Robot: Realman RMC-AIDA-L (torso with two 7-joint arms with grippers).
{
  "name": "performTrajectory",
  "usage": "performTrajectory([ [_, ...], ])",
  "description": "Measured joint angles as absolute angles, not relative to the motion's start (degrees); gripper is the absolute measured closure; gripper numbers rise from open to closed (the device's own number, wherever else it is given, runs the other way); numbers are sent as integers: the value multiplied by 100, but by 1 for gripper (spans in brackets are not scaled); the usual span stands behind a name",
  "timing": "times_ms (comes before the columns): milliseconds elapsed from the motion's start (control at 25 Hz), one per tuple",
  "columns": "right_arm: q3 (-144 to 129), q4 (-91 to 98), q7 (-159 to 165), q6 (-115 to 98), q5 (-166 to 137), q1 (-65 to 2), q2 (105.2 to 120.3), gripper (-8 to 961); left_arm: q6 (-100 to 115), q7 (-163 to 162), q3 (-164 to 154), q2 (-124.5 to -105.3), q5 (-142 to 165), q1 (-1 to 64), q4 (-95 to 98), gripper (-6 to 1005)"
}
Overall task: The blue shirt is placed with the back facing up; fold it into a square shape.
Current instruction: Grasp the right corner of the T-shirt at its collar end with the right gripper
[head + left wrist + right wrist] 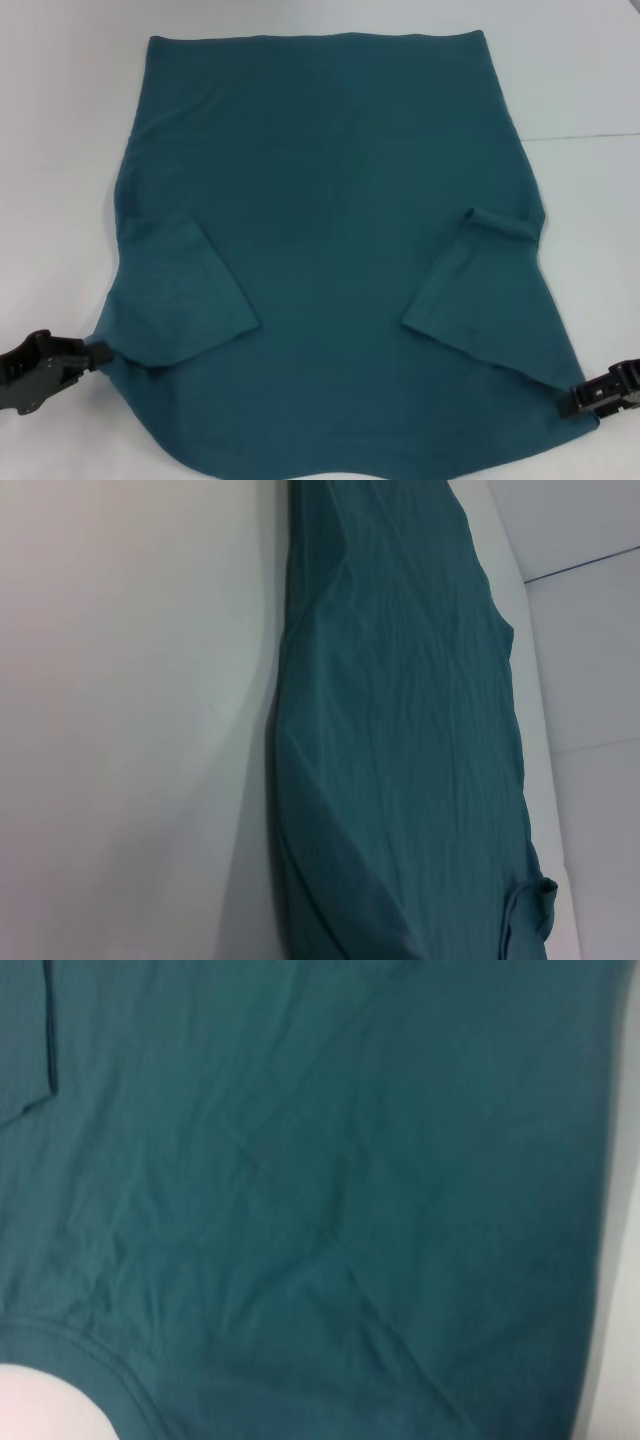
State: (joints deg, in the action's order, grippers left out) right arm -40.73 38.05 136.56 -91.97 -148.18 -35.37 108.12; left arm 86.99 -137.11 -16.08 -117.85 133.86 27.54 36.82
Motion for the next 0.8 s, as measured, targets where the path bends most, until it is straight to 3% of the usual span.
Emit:
performTrajectory([
  [800,-4114,3796,13676,-9199,-14783,-3808,11031,152,8702,-13760,-1614,-11803,13386,2751,3664,981],
])
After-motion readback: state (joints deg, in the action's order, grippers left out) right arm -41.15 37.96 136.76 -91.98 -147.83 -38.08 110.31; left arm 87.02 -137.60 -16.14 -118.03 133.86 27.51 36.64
